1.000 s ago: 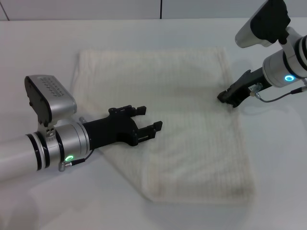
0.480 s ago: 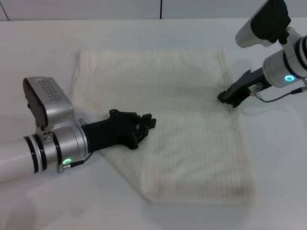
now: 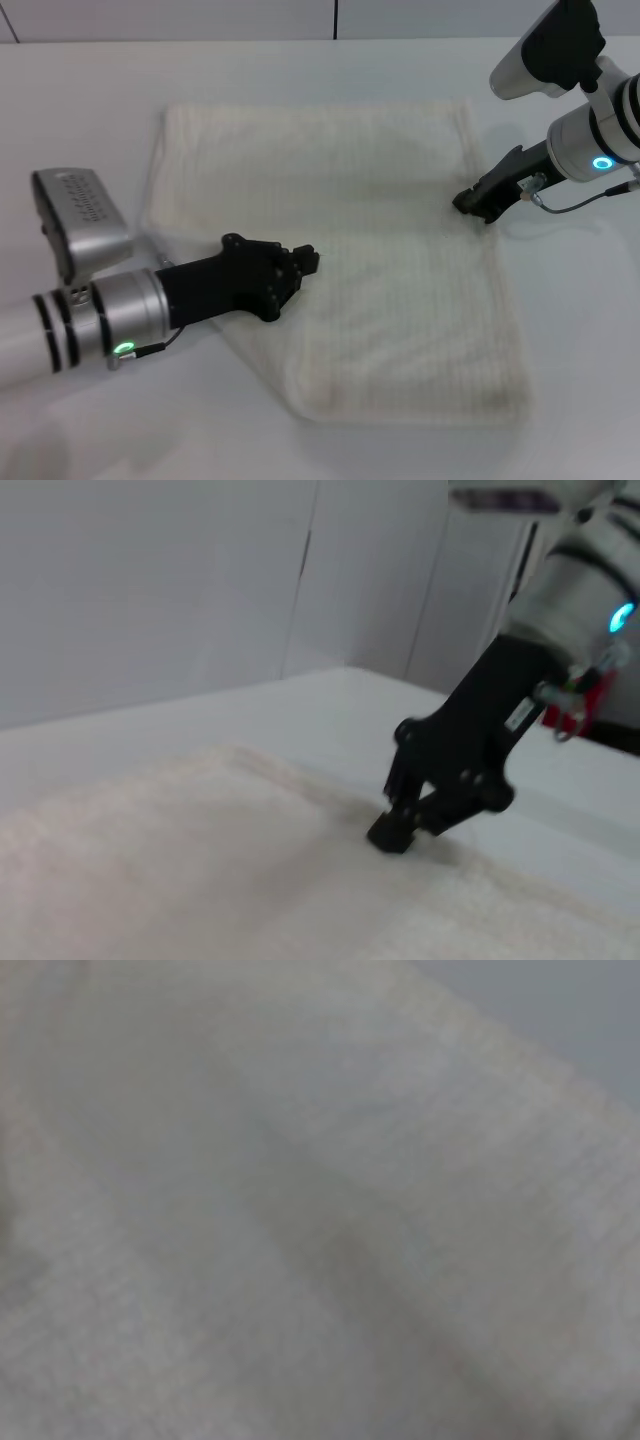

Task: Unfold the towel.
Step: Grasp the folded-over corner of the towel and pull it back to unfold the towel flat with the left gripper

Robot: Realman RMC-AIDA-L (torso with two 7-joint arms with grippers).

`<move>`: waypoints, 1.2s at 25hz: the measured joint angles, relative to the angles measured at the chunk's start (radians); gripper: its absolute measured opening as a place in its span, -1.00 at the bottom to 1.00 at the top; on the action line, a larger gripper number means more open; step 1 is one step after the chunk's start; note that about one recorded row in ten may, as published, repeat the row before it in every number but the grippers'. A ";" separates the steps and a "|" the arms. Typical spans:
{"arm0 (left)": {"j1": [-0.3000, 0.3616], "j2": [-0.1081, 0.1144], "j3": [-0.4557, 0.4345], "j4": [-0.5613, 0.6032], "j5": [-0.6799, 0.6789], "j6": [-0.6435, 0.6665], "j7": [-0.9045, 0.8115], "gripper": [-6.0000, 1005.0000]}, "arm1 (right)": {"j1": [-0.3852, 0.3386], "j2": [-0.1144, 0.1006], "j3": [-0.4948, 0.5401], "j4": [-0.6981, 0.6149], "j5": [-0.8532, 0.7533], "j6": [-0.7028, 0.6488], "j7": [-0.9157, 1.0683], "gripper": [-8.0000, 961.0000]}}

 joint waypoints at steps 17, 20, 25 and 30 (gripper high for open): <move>0.248 0.008 -0.002 0.324 -0.006 0.386 -0.107 -0.92 | -0.003 0.000 -0.002 0.000 0.001 0.004 0.000 -0.99; 0.255 0.008 -0.002 0.334 -0.006 0.393 -0.111 -0.92 | -0.003 0.000 -0.002 0.000 0.000 0.004 0.000 -0.99; 0.291 0.010 0.003 0.370 -0.003 0.418 -0.131 -0.92 | -0.003 0.000 -0.002 0.000 0.000 0.004 0.000 -0.99; 0.325 0.012 0.002 0.412 -0.002 0.454 -0.142 -0.92 | -0.003 0.000 -0.002 0.000 0.000 0.004 0.000 -0.99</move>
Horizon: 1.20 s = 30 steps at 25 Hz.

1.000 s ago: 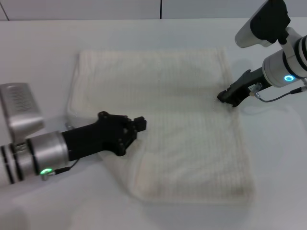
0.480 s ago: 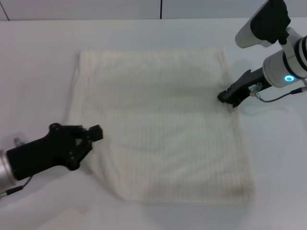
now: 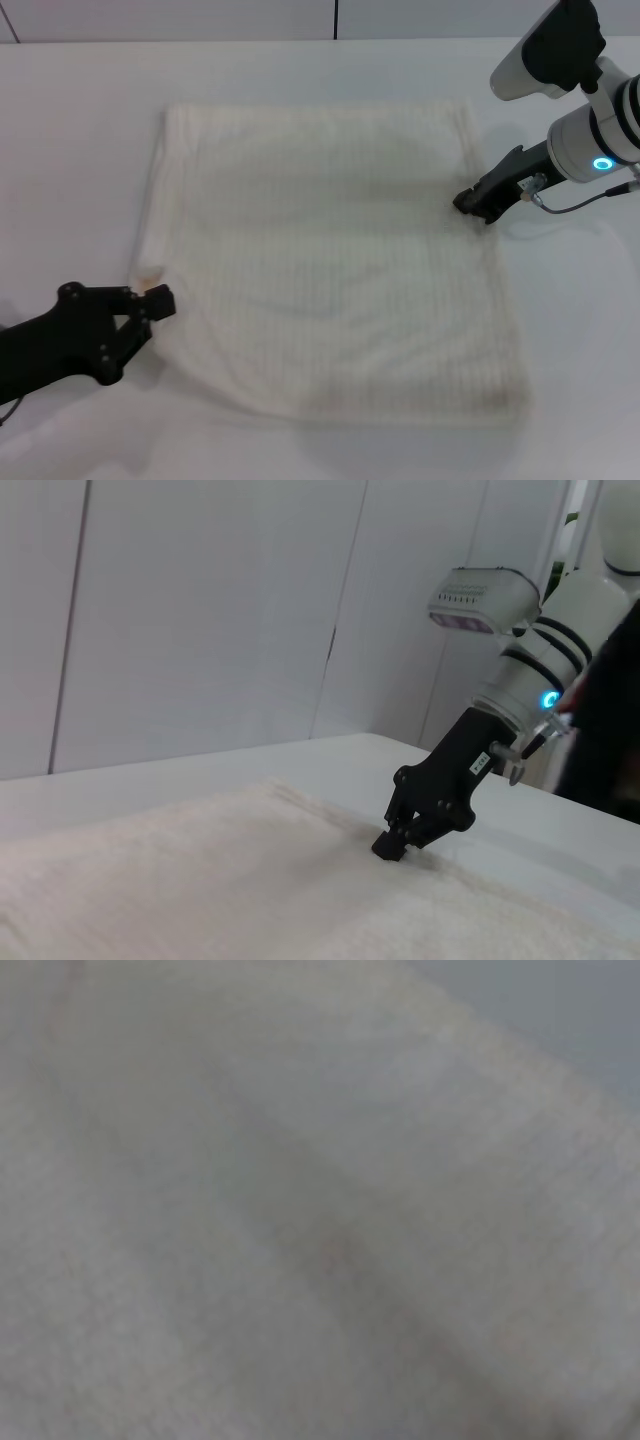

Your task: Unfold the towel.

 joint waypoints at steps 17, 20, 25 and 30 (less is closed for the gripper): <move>0.072 0.008 -0.009 0.024 -0.007 0.051 0.004 -0.91 | 0.006 0.000 0.001 -0.006 0.000 -0.009 0.003 -0.99; 0.078 0.013 -0.019 0.025 -0.008 0.054 -0.005 -0.90 | 0.006 0.000 0.001 -0.009 0.000 -0.012 0.003 -0.99; 0.104 0.018 -0.142 0.026 -0.009 0.060 -0.026 -0.80 | 0.005 -0.001 0.004 -0.028 0.000 -0.027 0.002 -0.99; 0.121 0.016 -0.277 0.026 -0.010 0.064 -0.015 -0.46 | -0.009 0.002 0.010 -0.081 0.007 -0.036 0.006 -0.99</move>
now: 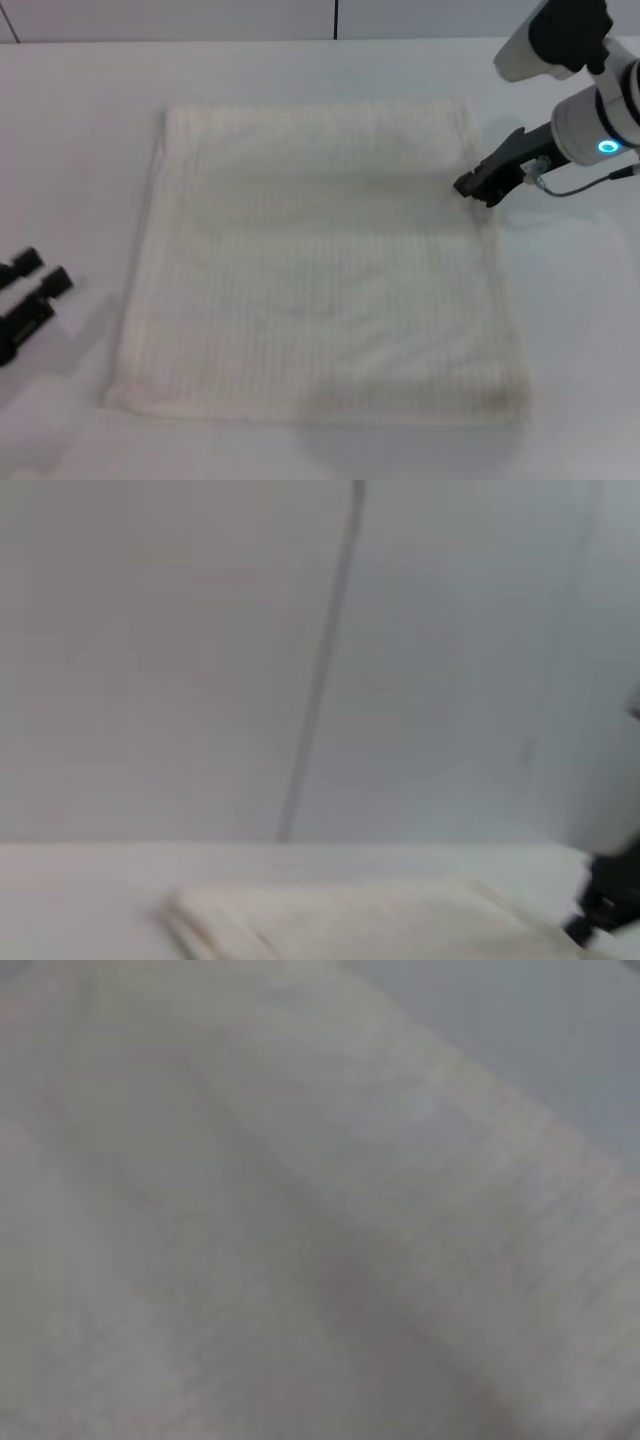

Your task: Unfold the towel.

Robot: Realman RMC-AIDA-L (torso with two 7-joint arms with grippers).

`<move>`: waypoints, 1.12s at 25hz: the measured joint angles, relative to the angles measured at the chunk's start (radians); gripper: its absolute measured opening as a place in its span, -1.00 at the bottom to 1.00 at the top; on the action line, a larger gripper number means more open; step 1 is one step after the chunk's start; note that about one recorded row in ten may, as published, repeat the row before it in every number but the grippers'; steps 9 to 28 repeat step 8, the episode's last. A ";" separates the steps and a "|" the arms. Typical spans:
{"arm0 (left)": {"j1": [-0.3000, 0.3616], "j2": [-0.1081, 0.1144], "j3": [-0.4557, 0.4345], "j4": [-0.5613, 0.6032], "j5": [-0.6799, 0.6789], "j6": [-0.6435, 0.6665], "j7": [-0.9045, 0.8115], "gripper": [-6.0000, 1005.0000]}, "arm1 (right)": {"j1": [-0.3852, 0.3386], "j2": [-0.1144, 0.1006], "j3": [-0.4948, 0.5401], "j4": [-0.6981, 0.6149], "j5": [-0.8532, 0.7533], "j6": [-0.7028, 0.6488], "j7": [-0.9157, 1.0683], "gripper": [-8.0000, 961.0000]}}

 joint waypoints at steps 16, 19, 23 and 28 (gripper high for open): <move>0.005 -0.021 -0.262 -0.087 -0.012 0.005 0.133 -0.17 | -0.064 0.025 0.002 -0.073 0.269 0.145 -0.096 -0.99; 0.005 -0.021 -0.262 -0.087 -0.012 0.005 0.133 -0.17 | -0.064 0.025 0.002 -0.073 0.269 0.145 -0.096 -0.99; 0.005 -0.021 -0.262 -0.087 -0.012 0.005 0.133 -0.17 | -0.064 0.025 0.002 -0.073 0.269 0.145 -0.096 -0.99; 0.005 -0.021 -0.262 -0.087 -0.012 0.005 0.133 -0.17 | -0.064 0.025 0.002 -0.073 0.269 0.145 -0.096 -0.99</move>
